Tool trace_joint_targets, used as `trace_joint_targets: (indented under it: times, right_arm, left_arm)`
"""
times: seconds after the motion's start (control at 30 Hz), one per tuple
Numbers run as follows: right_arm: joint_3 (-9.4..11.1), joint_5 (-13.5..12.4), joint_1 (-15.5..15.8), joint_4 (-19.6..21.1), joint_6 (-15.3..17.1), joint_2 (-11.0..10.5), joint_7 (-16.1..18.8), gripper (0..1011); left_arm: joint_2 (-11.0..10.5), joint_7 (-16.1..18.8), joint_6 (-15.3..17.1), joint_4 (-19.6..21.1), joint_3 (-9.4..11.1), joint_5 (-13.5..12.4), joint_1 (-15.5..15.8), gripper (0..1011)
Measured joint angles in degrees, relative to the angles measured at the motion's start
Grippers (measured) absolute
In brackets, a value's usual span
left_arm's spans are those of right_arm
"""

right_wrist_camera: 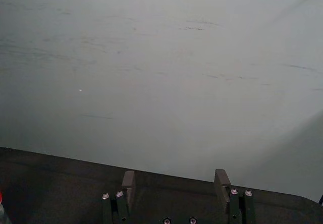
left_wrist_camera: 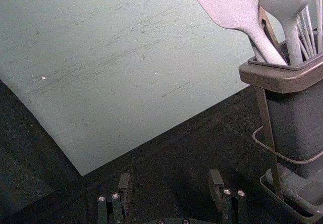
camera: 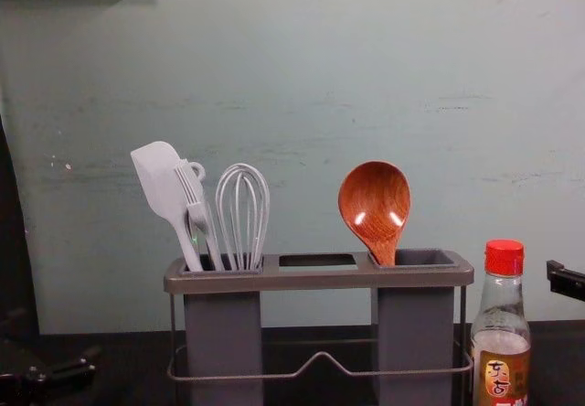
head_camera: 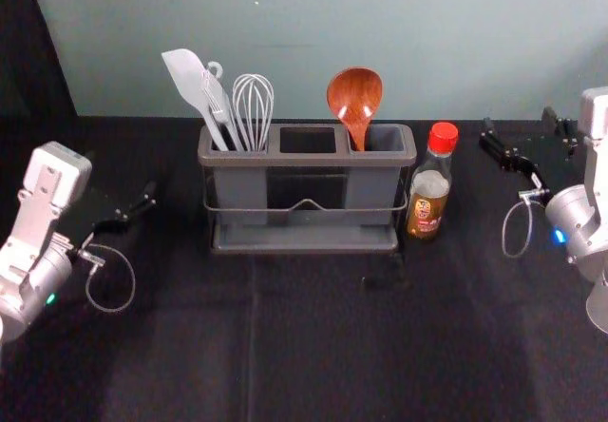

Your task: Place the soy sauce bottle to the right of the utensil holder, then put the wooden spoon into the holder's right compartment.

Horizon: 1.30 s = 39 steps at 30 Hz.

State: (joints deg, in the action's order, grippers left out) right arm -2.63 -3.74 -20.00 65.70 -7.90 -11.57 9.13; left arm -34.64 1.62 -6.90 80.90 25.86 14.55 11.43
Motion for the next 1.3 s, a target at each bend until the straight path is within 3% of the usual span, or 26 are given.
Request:
trace_joint_targets:
  times: [1.3]
  right_arm:
    - [0.0,0.0,0.0,0.0,0.0,0.0,0.0,1003]
  left_arm:
    - [0.0,0.0,0.0,0.0,0.0,0.0,0.0,1000]
